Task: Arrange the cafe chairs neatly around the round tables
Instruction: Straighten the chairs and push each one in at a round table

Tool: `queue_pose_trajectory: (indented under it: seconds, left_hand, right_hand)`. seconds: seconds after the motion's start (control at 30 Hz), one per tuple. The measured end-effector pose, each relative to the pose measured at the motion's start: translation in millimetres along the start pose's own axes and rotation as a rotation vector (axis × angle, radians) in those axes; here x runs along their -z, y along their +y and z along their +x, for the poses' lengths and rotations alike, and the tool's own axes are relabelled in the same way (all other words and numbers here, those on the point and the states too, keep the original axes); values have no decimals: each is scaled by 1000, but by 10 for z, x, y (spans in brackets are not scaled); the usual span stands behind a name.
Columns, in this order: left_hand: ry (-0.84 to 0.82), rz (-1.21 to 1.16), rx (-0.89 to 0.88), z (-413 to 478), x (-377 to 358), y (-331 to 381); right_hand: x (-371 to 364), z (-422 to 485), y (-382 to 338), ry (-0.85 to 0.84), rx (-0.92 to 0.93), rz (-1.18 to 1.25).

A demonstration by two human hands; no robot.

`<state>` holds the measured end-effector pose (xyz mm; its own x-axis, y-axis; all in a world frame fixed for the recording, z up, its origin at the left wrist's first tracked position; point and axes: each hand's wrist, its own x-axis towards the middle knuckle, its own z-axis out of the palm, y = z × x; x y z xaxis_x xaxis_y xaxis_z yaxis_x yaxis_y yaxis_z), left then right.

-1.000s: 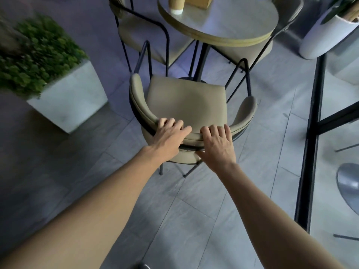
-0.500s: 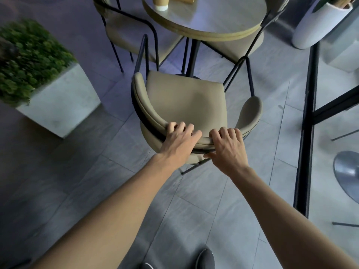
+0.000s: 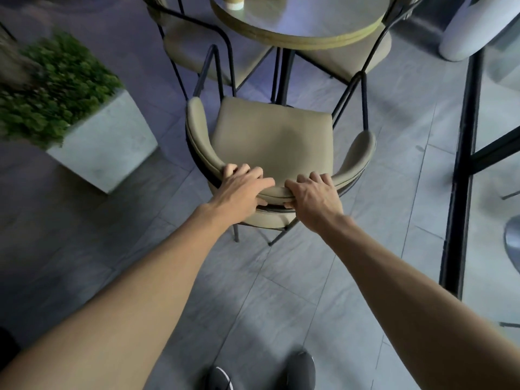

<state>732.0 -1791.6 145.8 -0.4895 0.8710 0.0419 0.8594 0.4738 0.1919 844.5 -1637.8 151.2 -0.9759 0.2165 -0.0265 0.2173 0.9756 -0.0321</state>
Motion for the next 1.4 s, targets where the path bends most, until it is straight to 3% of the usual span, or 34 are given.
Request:
queue_pose_trajectory:
  seconds: [0.4, 0.6, 1.07, 1.4]
  left_hand:
    - [-23, -17, -118, 316, -21, 365]
    - [-39, -68, -36, 345, -7, 245]
    - [-33, -163, 82, 986, -276, 928]
    - [-91, -21, 107, 1593, -348, 1136]
  right_hand:
    - [-24, -248, 419, -30, -76, 60]
    - [18, -37, 487, -59, 14, 93]
    - [62, 102, 1479, -76, 66, -65]
    - [86, 474, 2017, -147, 27, -95]
